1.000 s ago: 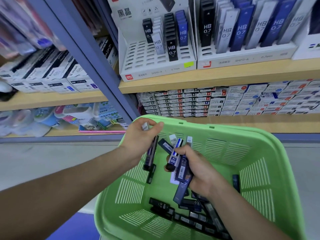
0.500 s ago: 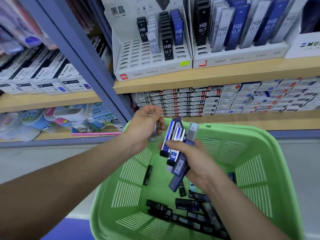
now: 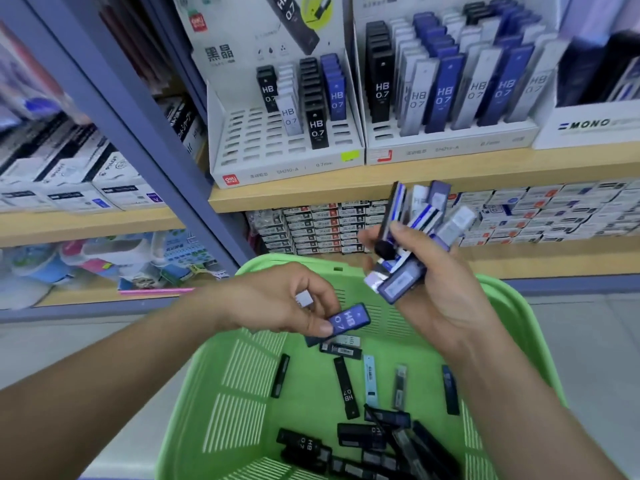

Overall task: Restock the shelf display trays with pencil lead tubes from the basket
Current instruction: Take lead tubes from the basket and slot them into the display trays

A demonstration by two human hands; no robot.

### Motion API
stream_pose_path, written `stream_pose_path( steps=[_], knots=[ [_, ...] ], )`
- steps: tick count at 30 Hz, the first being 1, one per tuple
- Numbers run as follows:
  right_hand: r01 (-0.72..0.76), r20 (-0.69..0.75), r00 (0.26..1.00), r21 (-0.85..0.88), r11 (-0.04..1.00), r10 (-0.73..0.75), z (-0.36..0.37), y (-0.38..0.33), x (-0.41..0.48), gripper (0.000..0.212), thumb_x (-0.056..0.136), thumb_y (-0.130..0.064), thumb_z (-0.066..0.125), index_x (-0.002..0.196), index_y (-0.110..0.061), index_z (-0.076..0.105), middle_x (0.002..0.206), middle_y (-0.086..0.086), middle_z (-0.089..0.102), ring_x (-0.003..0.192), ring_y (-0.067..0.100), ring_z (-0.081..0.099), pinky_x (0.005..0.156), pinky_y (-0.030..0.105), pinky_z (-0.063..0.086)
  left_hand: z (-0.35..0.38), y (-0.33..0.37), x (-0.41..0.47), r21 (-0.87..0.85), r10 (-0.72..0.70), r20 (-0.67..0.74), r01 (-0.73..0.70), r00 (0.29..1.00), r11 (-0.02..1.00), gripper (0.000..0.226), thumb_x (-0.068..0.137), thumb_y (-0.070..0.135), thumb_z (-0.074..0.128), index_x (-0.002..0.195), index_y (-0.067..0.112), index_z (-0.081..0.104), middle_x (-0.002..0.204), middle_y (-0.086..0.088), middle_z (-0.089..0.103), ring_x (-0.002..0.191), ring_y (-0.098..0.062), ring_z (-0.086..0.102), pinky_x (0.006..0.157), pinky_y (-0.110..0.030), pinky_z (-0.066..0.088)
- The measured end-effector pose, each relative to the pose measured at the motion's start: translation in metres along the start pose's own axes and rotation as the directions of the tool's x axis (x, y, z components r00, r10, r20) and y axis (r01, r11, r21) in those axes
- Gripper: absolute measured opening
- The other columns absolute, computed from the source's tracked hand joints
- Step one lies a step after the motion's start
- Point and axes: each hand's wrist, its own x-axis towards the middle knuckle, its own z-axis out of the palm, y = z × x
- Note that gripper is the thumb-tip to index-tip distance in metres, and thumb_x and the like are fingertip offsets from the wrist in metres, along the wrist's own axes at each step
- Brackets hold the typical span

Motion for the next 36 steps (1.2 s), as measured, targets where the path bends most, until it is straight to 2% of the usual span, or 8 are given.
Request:
stream_pose_path(
  steps=[5,10,14,18,22,26,32,36],
  knots=[
    [0.009,0.023,1.0,-0.132,0.991,-0.006,-0.001,-0.02,-0.003,0.013,0.07,-0.006,0.067,0.082,-0.004,0.066,0.078,0.017,0.072,0.07,0.031,0.072,0.073,0.044,0.062,-0.028,0.002,-0.01,-0.261,0.084,-0.134,-0.117,0.987,0.958,0.028,0.08,0.013,0.071,0.103,0.003,0.059,0.084,-0.025,0.066,0.054,-0.018,0.042,0.049,-0.028,0.02],
    [-0.021,-0.04,0.999,-0.239,0.971,0.012,0.011,-0.004,-0.004,0.018,0.079,0.002,0.068,0.096,-0.005,0.065,0.081,0.014,0.073,0.067,0.026,0.071,0.058,0.034,0.059,-0.022,0.029,-0.003,-0.364,0.202,-0.435,-0.377,0.878,0.852,0.05,0.084,0.018,0.072,0.125,0.042,0.056,0.082,-0.036,0.056,0.055,-0.029,0.032,0.051,-0.036,0.011],
    [-0.05,-0.063,0.997,-0.125,0.991,0.043,0.021,-0.002,-0.004,0.03,0.073,-0.004,0.071,0.102,-0.004,0.066,0.088,0.017,0.075,0.075,0.029,0.072,0.055,0.031,0.056,-0.013,0.051,0.006,-0.367,0.163,-0.668,-0.512,0.726,0.776,0.023,0.094,0.015,0.055,0.115,0.025,0.053,0.062,-0.001,0.066,0.041,-0.011,0.036,0.039,-0.016,0.028],
    [-0.063,-0.084,0.995,-0.06,0.996,0.058,0.031,-0.009,-0.004,0.029,0.066,-0.007,0.072,0.095,-0.005,0.068,0.095,0.02,0.074,0.072,0.028,0.07,0.055,0.032,0.055,-0.015,0.069,0.013,-0.378,0.089,-0.774,-0.571,0.627,0.728,0.004,0.099,0.023,0.049,0.097,0.019,0.049,0.086,-0.02,0.067,0.054,-0.011,0.036,0.042,-0.02,0.027],
    [-0.053,-0.028,0.998,-0.088,0.995,0.051,0.045,-0.015,-0.009,0.03,0.066,-0.005,0.073,0.096,-0.006,0.069,0.097,0.019,0.074,0.069,0.025,0.069,0.054,0.032,0.055,-0.016,0.084,0.02,-0.379,0.059,-0.832,-0.641,0.552,0.668,0.014,0.099,0.027,0.048,0.087,0.022,0.051,0.072,-0.009,0.048,0.059,-0.012,0.04,0.055,-0.029,0.035],
    [-0.058,-0.004,0.998,-0.193,0.979,0.059,0.057,-0.019,-0.011,0.022,0.079,0.006,0.069,0.094,-0.009,0.071,0.083,0.009,0.075,0.066,0.022,0.07,0.054,0.031,0.056,-0.011,0.094,0.026,-0.319,0.125,-0.833,-0.654,0.538,0.686,0.012,0.099,0.026,0.048,0.097,0.015,0.053,0.08,-0.001,0.064,0.078,-0.015,0.063,0.081,-0.037,0.052],
    [-0.087,0.012,0.996,-0.258,0.962,0.093,0.058,-0.052,-0.001,0.014,0.08,0.005,0.07,0.084,-0.007,0.074,0.076,0.013,0.073,0.059,0.02,0.067,0.052,0.028,0.055,-0.022,0.111,0.028,-0.458,0.094,-0.787,-0.679,0.61,0.574,0.005,0.096,0.019,0.054,0.092,0.016,0.056,0.087,-0.007,0.063,0.08,-0.021,0.06,0.085,-0.043,0.052],
    [-0.103,-0.005,0.994,-0.349,0.931,0.108,0.055,-0.08,0.005,0.009,0.078,0.002,0.072,0.079,-0.006,0.074,0.071,0.013,0.072,0.052,0.019,0.066,0.047,0.025,0.054,-0.061,0.129,0.022,-0.28,0.165,-0.852,-0.7,0.497,0.657,0.008,0.092,0.018,0.059,0.085,0.02,0.059,0.083,-0.003,0.064,0.078,-0.017,0.055,0.082,-0.039,0.046]
  ],
)
